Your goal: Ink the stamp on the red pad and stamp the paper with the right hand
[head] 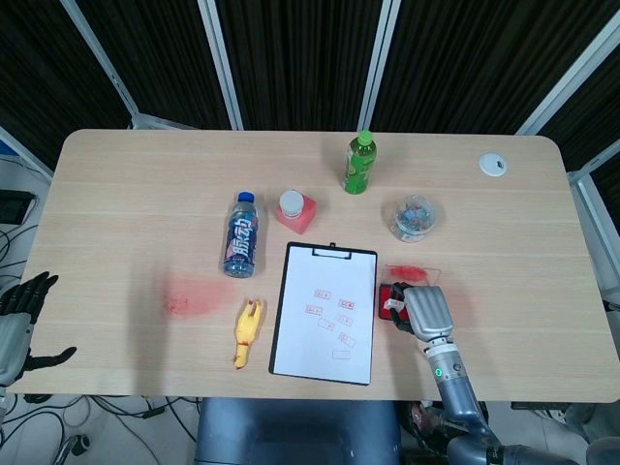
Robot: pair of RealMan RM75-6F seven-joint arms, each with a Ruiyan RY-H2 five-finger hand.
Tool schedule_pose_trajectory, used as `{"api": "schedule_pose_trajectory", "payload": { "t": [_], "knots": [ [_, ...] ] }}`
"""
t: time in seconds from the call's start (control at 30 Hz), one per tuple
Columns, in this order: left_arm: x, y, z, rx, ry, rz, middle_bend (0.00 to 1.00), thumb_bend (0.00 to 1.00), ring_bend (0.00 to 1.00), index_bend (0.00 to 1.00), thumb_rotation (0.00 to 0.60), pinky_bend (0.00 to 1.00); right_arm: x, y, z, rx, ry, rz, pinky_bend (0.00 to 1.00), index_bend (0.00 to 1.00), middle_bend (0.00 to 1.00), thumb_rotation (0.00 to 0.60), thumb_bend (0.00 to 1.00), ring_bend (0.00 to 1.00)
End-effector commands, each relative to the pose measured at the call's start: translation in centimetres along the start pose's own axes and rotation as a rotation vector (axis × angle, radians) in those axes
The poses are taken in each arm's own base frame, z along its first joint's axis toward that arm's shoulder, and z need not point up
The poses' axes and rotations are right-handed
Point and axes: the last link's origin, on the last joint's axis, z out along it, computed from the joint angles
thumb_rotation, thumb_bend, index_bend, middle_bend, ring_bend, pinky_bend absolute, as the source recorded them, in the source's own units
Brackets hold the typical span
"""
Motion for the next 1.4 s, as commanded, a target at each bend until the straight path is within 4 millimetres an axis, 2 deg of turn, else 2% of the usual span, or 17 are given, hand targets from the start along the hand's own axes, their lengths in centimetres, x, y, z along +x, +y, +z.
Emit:
{"api": "schedule_pose_trajectory", "payload": {
  "t": [0.03, 1.4],
  "knots": [
    [-0.01, 0.00, -0.01, 0.001, 0.000, -0.001, 0.00, 0.00, 0.00, 0.00, 0.600, 0.00, -0.04, -0.01, 0.00, 0.000, -0.001, 0.001, 0.86, 0.77, 0.69, 0.600, 0.61, 0.75],
    [0.05, -0.02, 0.06, 0.005, -0.002, -0.003, 0.00, 0.00, 0.00, 0.00, 0.600, 0.00, -0.48, 0.05, 0.25, -0.018, -0.004, 0.001, 0.86, 0.78, 0.69, 0.600, 0.61, 0.76]
  ]
}}
